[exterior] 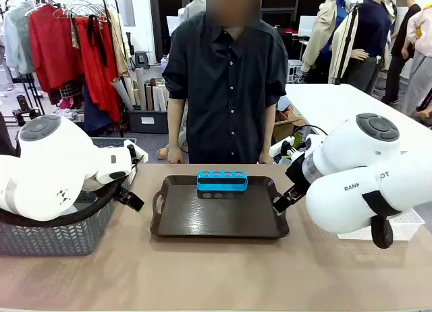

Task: Prepare the laboratory tools.
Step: Pick up one Large Measuring Cup and place it on the Handle tray.

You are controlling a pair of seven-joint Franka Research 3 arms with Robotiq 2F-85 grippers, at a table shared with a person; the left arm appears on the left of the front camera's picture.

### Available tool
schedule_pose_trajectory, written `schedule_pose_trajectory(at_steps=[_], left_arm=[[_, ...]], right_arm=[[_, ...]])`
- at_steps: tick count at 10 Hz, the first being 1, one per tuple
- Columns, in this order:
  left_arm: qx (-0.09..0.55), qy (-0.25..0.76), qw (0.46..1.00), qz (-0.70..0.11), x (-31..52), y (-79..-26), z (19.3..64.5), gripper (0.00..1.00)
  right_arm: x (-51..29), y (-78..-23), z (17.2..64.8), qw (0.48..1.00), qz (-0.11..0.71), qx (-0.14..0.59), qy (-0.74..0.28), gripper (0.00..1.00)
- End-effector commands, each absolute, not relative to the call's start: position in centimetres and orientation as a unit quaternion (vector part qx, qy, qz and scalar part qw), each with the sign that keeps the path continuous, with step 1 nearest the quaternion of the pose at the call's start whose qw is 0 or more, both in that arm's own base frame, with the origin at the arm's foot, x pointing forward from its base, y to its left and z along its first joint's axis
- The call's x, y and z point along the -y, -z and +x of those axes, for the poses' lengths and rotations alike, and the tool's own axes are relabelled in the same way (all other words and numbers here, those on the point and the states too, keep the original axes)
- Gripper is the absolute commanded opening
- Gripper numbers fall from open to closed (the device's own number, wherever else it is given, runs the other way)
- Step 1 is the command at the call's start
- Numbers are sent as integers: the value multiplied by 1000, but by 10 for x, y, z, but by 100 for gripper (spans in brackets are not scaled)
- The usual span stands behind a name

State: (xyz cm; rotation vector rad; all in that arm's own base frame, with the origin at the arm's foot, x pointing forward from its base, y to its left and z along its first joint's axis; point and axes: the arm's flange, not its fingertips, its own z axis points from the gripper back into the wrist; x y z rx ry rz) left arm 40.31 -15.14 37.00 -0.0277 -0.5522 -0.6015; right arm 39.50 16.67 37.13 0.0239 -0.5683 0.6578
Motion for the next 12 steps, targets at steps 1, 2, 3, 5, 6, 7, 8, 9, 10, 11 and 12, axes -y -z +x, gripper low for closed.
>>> schedule_pose_trajectory(at_steps=[1, 2, 3, 5, 6, 7, 8, 9, 10, 11, 12], left_arm=[[269, 292, 918, -13, 151, -370, 403, 100], [269, 292, 918, -13, 151, -370, 403, 100], [269, 292, 918, -13, 151, -370, 403, 100], [269, 292, 918, -13, 151, -370, 403, 100], [269, 292, 918, -13, 151, -370, 403, 100], [269, 292, 918, -13, 151, -370, 403, 100], [269, 292, 918, -13, 151, -370, 403, 100], [269, 292, 918, -13, 151, -370, 403, 100], [269, 292, 918, -13, 151, -370, 403, 100], [269, 292, 918, -13, 151, -370, 403, 100], [269, 292, 918, -13, 151, -370, 403, 100]], right_arm=[[-167, -371, 395, 907, 12, 275, -319, 100], [-167, -371, 395, 907, 12, 275, -319, 100], [-167, -371, 395, 907, 12, 275, -319, 100], [-167, -371, 395, 907, 12, 275, -319, 100], [-167, -371, 395, 907, 12, 275, -319, 100], [-167, -371, 395, 907, 12, 275, -319, 100], [-167, -371, 395, 907, 12, 275, -319, 100], [-167, -371, 395, 907, 12, 275, -319, 100], [-167, -371, 395, 907, 12, 275, -319, 100], [-167, -371, 395, 907, 12, 275, -319, 100], [-167, -371, 395, 907, 12, 275, -319, 100]])
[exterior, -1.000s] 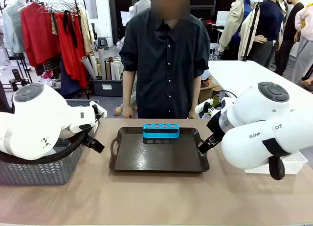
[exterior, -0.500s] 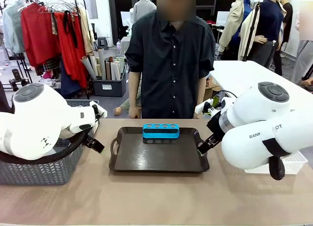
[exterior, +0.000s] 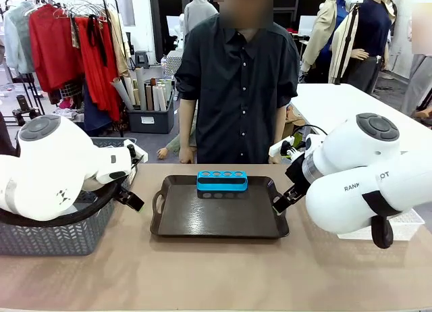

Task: Prepare the laboratory tools.
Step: Pick up one Large Measuring Cup and place it on the Handle tray.

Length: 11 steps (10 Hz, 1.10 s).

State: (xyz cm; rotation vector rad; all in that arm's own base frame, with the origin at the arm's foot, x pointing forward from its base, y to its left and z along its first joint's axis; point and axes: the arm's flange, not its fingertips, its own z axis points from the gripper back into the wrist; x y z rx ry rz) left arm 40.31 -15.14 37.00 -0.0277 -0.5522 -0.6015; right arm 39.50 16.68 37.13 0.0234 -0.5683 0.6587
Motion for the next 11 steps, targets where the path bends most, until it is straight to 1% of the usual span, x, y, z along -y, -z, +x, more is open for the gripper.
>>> schedule_pose_trajectory(at_steps=[1, 10, 11], left_arm=[[269, 292, 918, -13, 151, -370, 403, 100], [262, 294, 919, -16, 156, -371, 399, 100], [259, 304, 917, -25, 159, -373, 397, 100]], right_arm=[[-167, -371, 395, 907, 12, 275, -319, 100], [-167, -371, 395, 907, 11, 275, -319, 100], [-167, -373, 395, 907, 23, 267, -325, 100]])
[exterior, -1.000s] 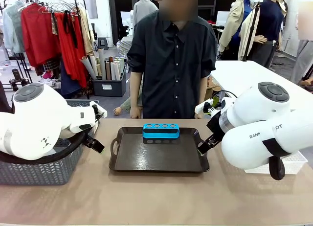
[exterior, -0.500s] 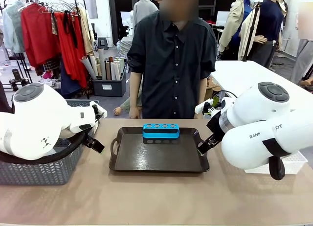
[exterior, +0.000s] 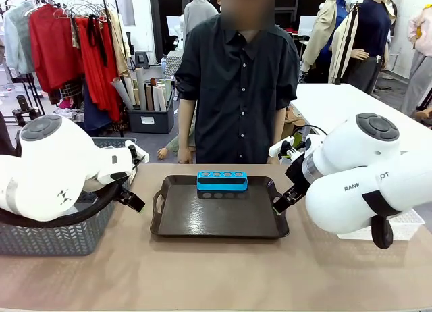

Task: Prepare the laboratory tools.
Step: Pick up one Large Measuring Cup and place it on the Handle tray.

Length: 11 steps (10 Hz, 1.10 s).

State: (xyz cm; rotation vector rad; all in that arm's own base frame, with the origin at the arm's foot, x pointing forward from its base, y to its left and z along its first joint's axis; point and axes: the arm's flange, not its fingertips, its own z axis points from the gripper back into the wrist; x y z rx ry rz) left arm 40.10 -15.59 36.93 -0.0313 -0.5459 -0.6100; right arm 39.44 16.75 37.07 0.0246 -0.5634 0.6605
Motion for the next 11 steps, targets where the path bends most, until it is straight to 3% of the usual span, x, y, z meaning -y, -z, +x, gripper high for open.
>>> schedule_pose_trajectory(at_steps=[1, 5, 8, 11], left_arm=[[256, 314, 913, -44, 162, -378, 396, 100], [237, 382, 881, -149, 173, -403, 385, 100], [216, 432, 848, -219, 167, -437, 385, 100], [265, 464, 817, -217, 155, -478, 404, 100]], right_arm=[[-168, -375, 396, 905, 29, 265, -331, 100], [-165, -394, 384, 897, 90, 249, -354, 100], [-165, -438, 388, 888, 133, 229, -375, 100], [-157, -487, 402, 875, 149, 220, -404, 100]])
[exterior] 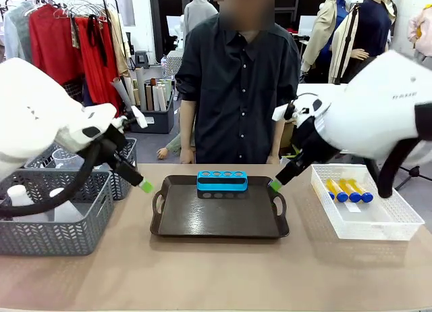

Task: Prepare the laboratory tools.
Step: Pick up one Large Measuring Cup and place it on the Handle tray.

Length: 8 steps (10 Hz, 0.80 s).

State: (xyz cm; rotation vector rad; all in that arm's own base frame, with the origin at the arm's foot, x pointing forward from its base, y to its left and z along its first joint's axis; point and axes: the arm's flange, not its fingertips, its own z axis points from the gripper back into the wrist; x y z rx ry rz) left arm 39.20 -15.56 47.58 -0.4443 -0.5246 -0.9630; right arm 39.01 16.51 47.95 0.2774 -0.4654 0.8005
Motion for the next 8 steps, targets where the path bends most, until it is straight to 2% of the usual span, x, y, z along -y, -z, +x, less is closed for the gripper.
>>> schedule_pose_trajectory(at_steps=[1, 4, 8], left_arm=[[286, 470, 809, -210, 156, -489, 407, 100], [354, 458, 792, -194, 154, -519, 416, 100], [377, 445, 790, -188, 162, -546, 418, 100]], right_arm=[[-154, -502, 405, 871, 162, 228, -403, 100], [-138, -543, 408, 850, 188, 265, -414, 100], [-114, -572, 398, 818, 203, 339, -417, 100]])
